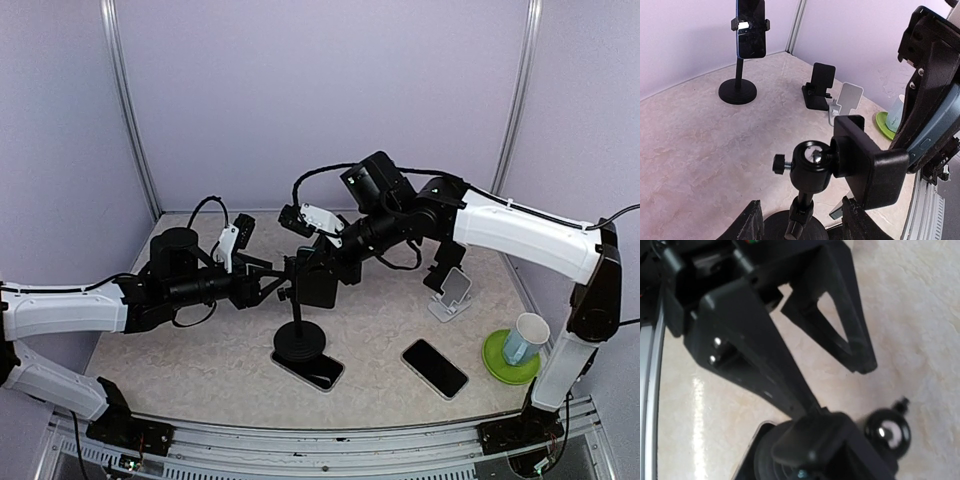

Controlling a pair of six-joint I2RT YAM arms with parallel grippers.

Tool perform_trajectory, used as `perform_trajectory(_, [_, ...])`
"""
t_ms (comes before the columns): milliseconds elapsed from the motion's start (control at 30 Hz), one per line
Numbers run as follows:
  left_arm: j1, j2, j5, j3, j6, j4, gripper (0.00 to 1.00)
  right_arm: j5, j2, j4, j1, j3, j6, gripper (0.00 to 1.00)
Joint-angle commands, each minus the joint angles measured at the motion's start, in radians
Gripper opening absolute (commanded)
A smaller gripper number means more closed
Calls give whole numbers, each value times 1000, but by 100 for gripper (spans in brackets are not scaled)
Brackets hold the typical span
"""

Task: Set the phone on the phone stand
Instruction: Pick up the phone stand from the center of the board.

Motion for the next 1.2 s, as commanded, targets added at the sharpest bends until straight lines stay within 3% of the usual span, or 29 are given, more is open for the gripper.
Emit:
perform_trajectory(0, [5, 3, 36, 17, 5, 22, 52, 9, -57, 33, 8, -7, 13, 0])
perform_trajectory(567, [-11, -94, 124, 45, 7, -37, 67, -5, -135, -39, 8, -64, 27, 0])
perform_trajectory(933, [-126, -28, -13, 194, -15, -174, 77, 76, -364, 30, -41, -238, 105, 0])
perform_trajectory(1167, [-152, 76, -112, 327, -15, -332, 76, 105, -480, 44, -99, -276, 139, 0])
